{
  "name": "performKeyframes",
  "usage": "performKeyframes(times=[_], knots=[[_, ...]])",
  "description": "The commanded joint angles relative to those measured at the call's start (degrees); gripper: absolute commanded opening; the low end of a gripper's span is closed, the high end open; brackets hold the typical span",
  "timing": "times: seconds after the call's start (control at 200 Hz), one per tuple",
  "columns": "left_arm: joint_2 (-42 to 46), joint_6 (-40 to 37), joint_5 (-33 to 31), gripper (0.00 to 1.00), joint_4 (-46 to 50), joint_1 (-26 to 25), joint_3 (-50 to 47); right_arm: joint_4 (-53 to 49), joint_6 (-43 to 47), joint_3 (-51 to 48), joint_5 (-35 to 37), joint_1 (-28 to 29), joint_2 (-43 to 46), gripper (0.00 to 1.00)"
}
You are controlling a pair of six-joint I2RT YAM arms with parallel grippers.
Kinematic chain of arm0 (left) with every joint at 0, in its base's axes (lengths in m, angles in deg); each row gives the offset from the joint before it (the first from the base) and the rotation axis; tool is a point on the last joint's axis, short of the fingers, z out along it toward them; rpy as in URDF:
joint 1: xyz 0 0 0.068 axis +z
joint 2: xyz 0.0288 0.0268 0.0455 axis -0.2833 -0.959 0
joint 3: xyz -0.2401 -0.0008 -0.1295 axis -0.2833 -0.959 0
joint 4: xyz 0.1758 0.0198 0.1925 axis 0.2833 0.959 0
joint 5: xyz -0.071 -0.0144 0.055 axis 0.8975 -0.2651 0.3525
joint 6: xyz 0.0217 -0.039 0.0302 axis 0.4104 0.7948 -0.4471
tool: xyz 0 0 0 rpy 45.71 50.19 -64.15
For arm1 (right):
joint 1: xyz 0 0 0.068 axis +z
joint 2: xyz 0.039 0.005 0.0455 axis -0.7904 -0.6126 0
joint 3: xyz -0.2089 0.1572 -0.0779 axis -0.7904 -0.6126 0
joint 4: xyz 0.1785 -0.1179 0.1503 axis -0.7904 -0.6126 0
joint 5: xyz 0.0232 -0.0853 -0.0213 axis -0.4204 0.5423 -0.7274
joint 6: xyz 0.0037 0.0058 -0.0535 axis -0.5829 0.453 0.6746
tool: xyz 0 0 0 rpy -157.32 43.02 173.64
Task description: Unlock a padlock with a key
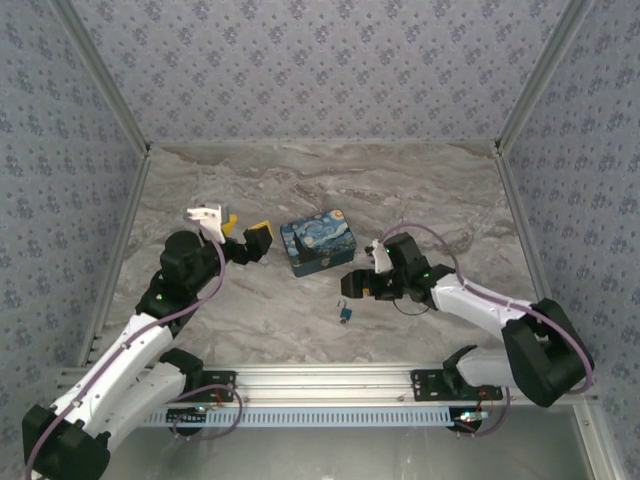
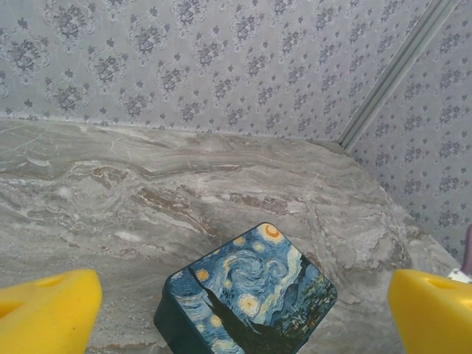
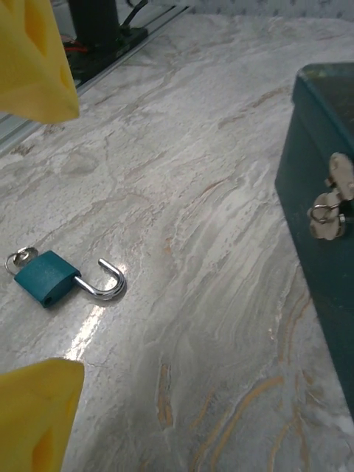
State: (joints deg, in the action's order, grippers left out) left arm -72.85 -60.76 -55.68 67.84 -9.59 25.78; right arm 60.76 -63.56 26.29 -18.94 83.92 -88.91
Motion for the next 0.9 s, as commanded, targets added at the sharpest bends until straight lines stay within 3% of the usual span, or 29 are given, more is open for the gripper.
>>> performKeyframes(times=[0.0, 0.075, 0.27, 0.495, 0.725, 0.899], knots=[[1.59, -1.65, -1.70, 0.99, 1.72, -0.21, 1.08, -2.45, 1.33, -1.39, 0.94, -0.83, 3.68, 0.94], [2.14, -1.72, -2.10, 0.99, 1.88, -0.14, 1.08, -2.33, 1.49, -1.96, 1.15, -1.25, 5.75, 1.00], [2.53, -2.12, -3.29, 1.00, 3.02, -0.06, 1.26, -1.95, 1.60, -2.85, 1.95, -3.40, 10.84, 1.00], [2.80, -2.37, -3.98, 0.99, 3.69, 0.03, 1.45, -4.88, 3.55, -2.30, 4.06, -11.08, 17.17, 1.00], [2.90, -2.75, -4.80, 1.00, 4.44, 0.23, 1.51, -5.82, 7.93, -2.06, 10.38, -20.17, 24.30, 1.00], [2.89, -3.08, -5.50, 0.99, 5.03, 0.47, 1.38, -3.25, 14.87, -2.81, 17.68, -23.63, 27.19, 1.00]])
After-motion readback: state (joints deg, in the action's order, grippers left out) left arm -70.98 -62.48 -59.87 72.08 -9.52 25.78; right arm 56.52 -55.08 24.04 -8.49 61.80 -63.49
